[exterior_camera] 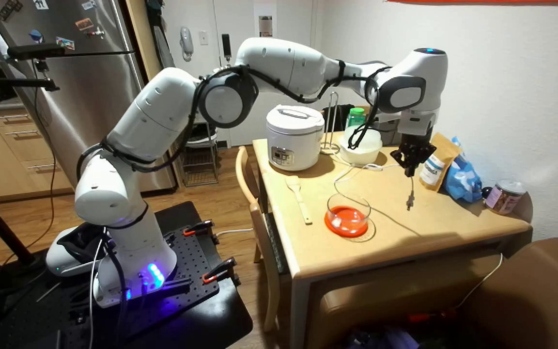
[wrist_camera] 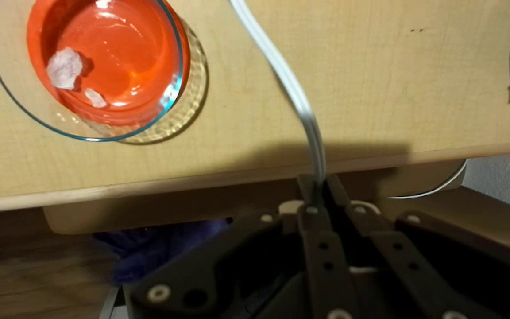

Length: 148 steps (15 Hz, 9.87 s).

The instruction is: Put the cable for the cooker on the cooker

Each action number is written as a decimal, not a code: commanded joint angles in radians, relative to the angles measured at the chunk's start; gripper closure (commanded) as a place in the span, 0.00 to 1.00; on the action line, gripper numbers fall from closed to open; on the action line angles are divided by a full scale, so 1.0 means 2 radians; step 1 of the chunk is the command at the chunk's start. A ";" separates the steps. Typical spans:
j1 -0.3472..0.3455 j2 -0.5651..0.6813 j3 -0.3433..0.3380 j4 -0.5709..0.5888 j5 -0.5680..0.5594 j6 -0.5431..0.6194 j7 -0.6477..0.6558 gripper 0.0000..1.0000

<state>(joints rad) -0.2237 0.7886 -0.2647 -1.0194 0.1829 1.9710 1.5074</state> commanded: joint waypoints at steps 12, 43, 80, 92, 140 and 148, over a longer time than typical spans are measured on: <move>0.030 -0.192 0.014 -0.228 -0.003 0.006 -0.071 0.93; 0.130 -0.303 0.117 -0.328 -0.054 0.041 -0.172 0.93; 0.261 -0.296 0.218 -0.164 -0.137 -0.015 -0.322 0.93; 0.329 -0.311 0.262 -0.137 -0.213 -0.163 -0.328 0.98; 0.403 -0.106 0.234 0.056 -0.325 -0.128 -0.248 0.98; 0.392 -0.099 0.230 0.013 -0.314 -0.143 -0.173 0.98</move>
<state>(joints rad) 0.5655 0.6150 0.1970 -0.9453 -0.4639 1.7075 1.1107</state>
